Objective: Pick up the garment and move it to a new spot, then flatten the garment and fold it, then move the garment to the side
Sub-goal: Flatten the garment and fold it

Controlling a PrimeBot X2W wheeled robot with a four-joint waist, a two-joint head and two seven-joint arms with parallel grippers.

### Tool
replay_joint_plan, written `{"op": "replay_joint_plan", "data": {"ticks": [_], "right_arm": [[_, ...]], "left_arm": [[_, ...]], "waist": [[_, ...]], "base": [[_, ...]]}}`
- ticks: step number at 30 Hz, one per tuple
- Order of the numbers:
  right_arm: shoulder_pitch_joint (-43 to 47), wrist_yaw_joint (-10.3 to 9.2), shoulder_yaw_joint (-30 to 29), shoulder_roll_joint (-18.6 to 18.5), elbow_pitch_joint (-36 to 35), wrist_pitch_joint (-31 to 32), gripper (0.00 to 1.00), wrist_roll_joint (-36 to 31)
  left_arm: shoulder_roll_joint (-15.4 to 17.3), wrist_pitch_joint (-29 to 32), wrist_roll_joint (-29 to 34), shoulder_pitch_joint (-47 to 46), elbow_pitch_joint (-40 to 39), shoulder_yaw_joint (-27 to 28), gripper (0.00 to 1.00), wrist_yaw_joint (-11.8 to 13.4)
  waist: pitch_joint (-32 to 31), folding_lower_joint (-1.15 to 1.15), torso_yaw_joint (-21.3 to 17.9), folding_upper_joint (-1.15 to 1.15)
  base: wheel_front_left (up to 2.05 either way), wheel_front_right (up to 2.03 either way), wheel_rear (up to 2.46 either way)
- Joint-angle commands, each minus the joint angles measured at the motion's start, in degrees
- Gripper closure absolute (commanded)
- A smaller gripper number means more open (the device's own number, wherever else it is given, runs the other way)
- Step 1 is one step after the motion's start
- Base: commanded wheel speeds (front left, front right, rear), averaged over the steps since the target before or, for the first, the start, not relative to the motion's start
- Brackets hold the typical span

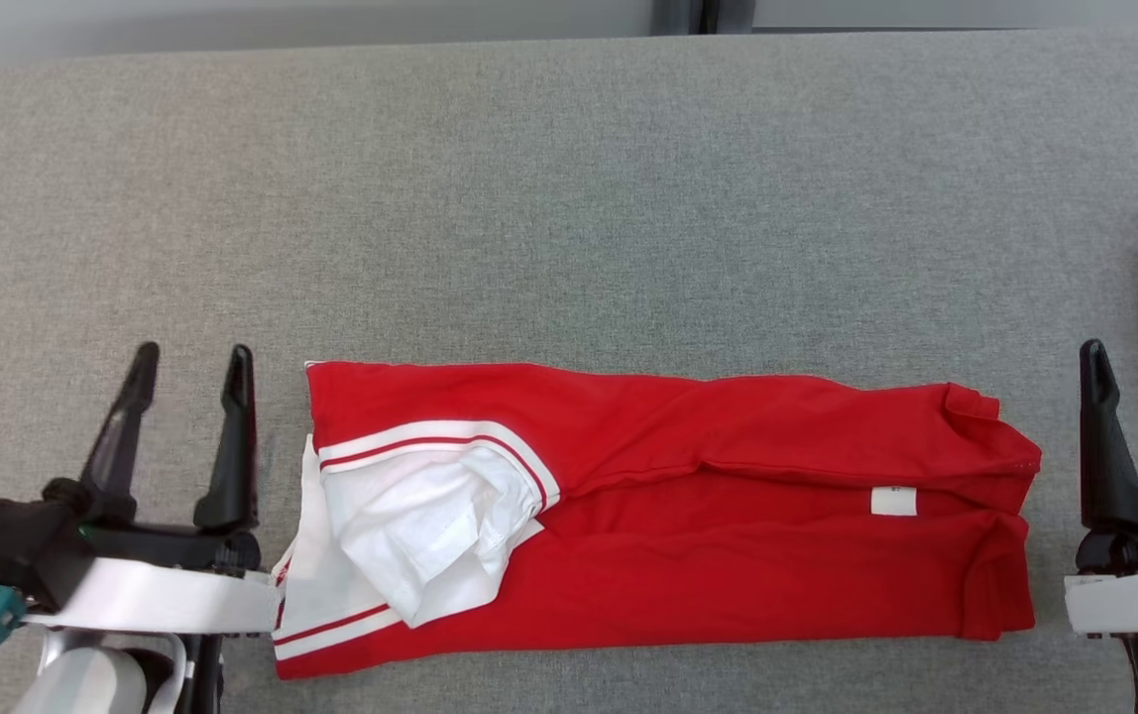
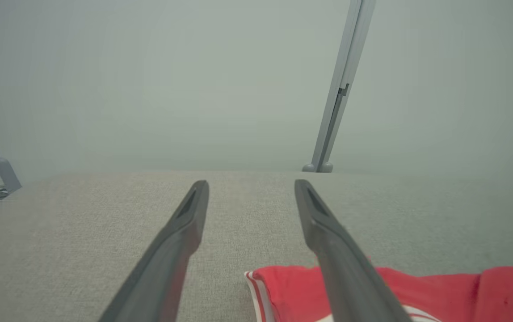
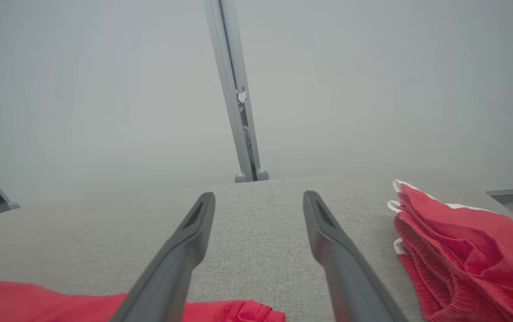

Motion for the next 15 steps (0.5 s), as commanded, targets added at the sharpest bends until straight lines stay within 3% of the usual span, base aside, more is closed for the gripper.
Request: {"op": "replay_joint_plan", "data": {"ticks": [1, 15], "right_arm": [[-0.73, 0.05, -0.40, 0.15, -0.12, -0.21, 0.00, -0.64], [1.46, 0.05, -0.69, 1.20, 2.71, 0.81, 0.00, -2.89]], "left_arm": [[-0.04, -0.27, 0.93, -0.96, -0.50, 0.85, 0.00, 0.13], [-0.63, -0.28, 3.12, 2.40, -0.39, 6.90, 0.00, -3.81]], "waist": [[-0.43, 0.00, 0.05, 0.00], [-3.92, 0.00, 0.87, 0.00]], "base": [[0.00, 0.00, 0.00], [0.00, 0.00, 0.00]]}}
